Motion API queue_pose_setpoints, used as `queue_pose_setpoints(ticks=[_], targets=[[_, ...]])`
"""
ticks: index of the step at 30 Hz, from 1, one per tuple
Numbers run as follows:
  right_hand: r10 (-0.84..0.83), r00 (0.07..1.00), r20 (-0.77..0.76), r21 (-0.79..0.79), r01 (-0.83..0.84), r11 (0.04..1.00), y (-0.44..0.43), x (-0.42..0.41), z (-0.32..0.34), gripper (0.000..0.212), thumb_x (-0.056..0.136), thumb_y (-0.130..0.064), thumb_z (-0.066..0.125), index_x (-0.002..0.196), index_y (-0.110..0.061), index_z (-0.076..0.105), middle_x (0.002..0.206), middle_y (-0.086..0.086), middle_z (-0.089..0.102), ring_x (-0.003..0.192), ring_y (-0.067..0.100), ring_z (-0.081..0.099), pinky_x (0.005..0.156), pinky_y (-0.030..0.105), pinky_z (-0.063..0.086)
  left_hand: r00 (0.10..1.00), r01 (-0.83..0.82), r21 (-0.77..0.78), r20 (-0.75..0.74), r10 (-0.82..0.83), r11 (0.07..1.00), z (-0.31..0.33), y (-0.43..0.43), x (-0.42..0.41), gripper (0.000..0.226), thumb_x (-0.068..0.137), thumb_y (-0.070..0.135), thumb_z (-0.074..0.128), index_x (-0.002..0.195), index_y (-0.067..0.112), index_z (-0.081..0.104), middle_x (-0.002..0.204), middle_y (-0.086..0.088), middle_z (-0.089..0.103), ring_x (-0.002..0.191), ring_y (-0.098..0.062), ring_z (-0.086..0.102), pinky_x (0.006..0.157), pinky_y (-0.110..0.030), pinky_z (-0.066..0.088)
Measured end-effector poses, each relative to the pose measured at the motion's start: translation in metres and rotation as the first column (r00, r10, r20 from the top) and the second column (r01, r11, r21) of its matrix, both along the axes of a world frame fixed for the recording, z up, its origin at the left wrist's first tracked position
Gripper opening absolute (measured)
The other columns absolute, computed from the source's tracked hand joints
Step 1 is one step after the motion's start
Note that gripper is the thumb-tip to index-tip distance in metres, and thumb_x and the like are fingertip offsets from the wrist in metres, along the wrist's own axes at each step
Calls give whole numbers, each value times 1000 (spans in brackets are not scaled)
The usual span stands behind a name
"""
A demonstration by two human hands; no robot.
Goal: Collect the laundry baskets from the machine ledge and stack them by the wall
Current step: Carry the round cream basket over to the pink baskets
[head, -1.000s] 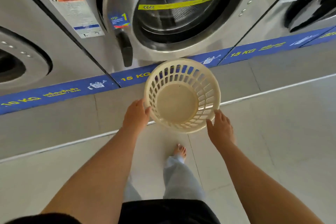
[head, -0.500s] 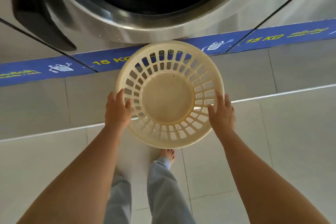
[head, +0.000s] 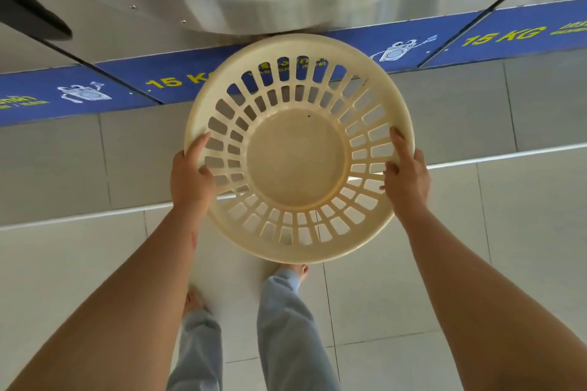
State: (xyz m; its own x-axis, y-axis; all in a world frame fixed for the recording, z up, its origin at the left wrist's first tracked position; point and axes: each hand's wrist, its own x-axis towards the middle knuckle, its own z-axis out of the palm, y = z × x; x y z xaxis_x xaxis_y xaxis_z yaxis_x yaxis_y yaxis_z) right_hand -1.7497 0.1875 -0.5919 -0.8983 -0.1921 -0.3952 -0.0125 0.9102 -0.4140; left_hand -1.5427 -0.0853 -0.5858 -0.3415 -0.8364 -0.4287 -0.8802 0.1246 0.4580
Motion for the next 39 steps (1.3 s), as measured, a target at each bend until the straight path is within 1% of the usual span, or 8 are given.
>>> queue_pose_setpoints(ticks=[4,10,18,22,26,32,35,39], targets=[[23,1000,-2,26,-23,999,3,17,17,65,97,-11,48,142,-53,27,103,-1,44,79,27,63,72,47,60,998,-55,-22,-23,54,998,10,7,21,64,90,-2,41,136,40,49,129,-10,49,117,-28,52,91,-24,35],[98,995,-25,54,-96,994,-5,70,63,60,100,-14,47,143,-51,27,106,1,47,80,25,62,72,47,60,994,-101,-29,-32,100,994,44,10,87,59,91,0,46,134,40,51,132,-4,52,117,-25,54,85,-24,38],[255,966,-47,61,-252,966,-49,176,135,55,101,-20,42,144,-50,26,117,7,54,79,21,59,68,37,56,971,-234,-51,-68,230,971,120,-6,226,57,89,0,47,129,40,54,133,1,54,119,-21,54,87,-22,37],[322,947,-3,37,-322,946,-82,241,173,56,100,-21,38,143,-55,25,118,6,53,80,32,65,77,44,57,939,-341,-81,-79,335,937,165,-10,308,57,89,1,46,132,39,52,131,-2,54,115,-23,55,84,-25,38],[386,922,-19,-21,-386,922,-118,308,206,58,97,-18,36,142,-55,29,114,8,53,81,35,66,81,46,55,888,-455,-97,-127,443,885,201,-11,394,59,89,-1,44,131,39,53,128,-2,57,104,-22,58,74,-24,42],[552,826,-115,-82,-561,824,-168,418,245,59,96,-15,38,142,-51,32,112,11,53,89,37,61,78,42,49,734,-672,-84,-208,647,736,244,-5,525,57,92,3,41,126,47,53,130,5,51,67,-3,49,51,-15,34],[644,754,-133,-93,-656,749,-194,469,256,59,96,-14,40,145,-45,33,116,13,54,95,37,59,77,36,40,672,-736,-93,-218,707,671,260,-2,588,59,91,2,40,127,46,54,131,6,49,67,-2,48,49,-14,33],[757,642,-121,-108,-766,633,-233,536,273,59,98,-14,41,147,-44,31,125,12,52,104,39,57,85,41,44,601,-798,-118,-224,767,591,275,-1,666,59,90,0,40,128,42,54,131,1,50,86,-13,48,59,-17,36]])
